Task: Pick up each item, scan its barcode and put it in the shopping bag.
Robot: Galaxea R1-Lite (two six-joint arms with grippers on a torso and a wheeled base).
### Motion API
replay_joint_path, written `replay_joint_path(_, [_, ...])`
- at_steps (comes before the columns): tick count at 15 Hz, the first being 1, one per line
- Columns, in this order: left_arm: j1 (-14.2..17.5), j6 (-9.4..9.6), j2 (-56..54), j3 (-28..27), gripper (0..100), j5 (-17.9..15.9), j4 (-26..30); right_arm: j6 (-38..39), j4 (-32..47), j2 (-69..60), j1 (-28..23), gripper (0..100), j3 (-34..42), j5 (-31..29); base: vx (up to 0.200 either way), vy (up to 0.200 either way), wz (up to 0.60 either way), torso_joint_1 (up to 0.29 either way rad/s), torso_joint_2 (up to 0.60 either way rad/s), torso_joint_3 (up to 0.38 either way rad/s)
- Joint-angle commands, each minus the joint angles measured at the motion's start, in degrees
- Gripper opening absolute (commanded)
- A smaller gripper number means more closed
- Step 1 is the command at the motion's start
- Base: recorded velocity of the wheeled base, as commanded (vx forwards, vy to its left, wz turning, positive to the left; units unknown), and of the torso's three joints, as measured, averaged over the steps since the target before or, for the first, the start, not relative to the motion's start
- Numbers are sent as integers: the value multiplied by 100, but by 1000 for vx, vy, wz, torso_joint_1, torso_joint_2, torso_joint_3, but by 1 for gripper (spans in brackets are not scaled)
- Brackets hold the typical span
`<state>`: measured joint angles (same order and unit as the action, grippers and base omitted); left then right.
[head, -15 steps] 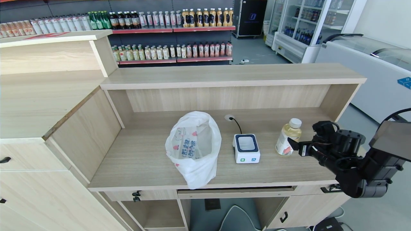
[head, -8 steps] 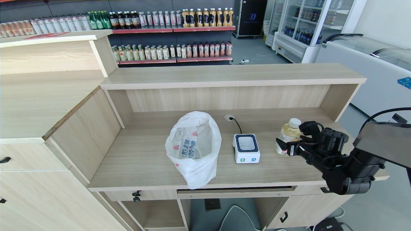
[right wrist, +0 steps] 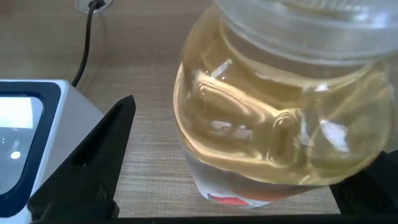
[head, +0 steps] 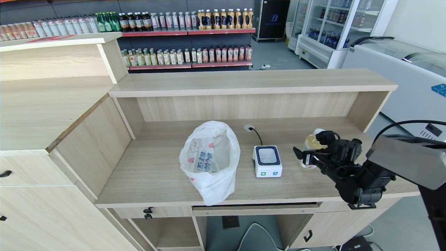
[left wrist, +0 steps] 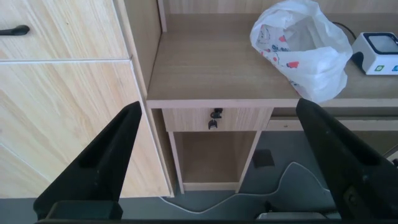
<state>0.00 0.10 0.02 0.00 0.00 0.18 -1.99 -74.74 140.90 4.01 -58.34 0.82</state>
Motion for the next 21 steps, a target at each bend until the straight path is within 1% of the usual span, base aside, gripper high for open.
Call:
replay_joint_path(1, [0,-1,-2,0,100,0,-1,41,65,201,38,100,-283,-29,0,0,0,0,0,0])
replay_joint_path(4, [0,-1,-2,0,100,0,-1,32,162,280,21,100,-362,6,0,0,0,0,0,0])
replay_joint_path(6, [0,-1,-2,0,100,0,-1,-21,170,394,3,100,-634,50,0,0,0,0,0,0])
replay_joint_path(7, [0,-1,-2,0,100,0,-1,-30,135,412,3,0,-669,173,0,0,0,0,0,0])
replay_joint_path(8, [0,-1,-2,0,100,0,-1,-83,170,412,-6,0,-678,270,0,0,0,0,0,0])
replay_joint_path(12, [0,-1,-2,0,100,0,-1,-390,399,368,-67,0,-722,270,0,0,0,0,0,0])
replay_joint_path(15, [0,-1,-2,0,100,0,-1,-610,416,245,-120,0,-599,287,0,0,0,0,0,0])
replay_joint_path(17, [0,-1,-2,0,100,0,-1,-584,469,17,-181,0,-555,481,0,0,0,0,0,0])
replay_joint_path(19, [0,-1,-2,0,100,0,-1,-566,847,-528,-269,0,-555,683,0,0,0,0,0,0])
replay_joint_path(20, [0,-1,-2,0,100,0,-1,-566,1260,-985,-322,0,-538,850,0,0,0,0,0,0])
replay_joint_path(21, [0,-1,-2,0,100,0,-1,-443,1884,-1662,-331,0,-502,1096,0,0,0,0,0,0])
